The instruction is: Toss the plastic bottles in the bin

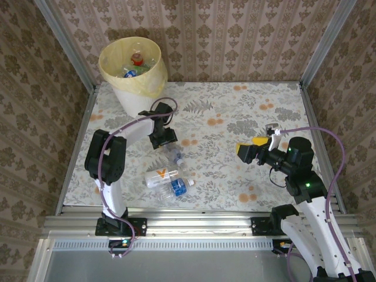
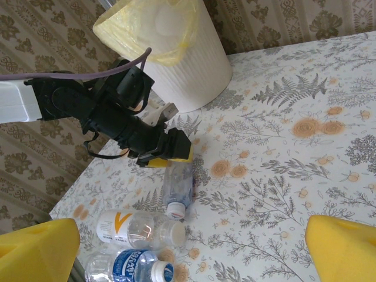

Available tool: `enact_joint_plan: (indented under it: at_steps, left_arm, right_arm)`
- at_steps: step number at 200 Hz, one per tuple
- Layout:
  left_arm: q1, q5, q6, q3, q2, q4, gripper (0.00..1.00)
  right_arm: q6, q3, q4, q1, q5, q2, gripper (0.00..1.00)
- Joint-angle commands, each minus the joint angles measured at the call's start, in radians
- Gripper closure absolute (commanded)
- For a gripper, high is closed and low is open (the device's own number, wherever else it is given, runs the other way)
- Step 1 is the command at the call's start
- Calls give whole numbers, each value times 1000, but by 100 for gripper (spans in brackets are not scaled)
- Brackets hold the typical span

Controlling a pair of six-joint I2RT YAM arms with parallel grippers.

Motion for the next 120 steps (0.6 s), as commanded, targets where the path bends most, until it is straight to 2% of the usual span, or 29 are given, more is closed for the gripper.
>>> enact_joint_plan:
  at_steps: [1, 40, 120]
  left_arm:
    - [11, -4, -2, -26, 4, 19, 40]
    - [10, 1, 4, -30, -16, 64, 48]
    - [2, -9, 26, -22, -71, 108, 53]
  right_arm:
    - [-5, -13, -14, 7, 24, -14, 0]
    - [-6, -13, -16, 7, 25, -16, 0]
    - [-6, -14, -15, 7, 30, -15, 0]
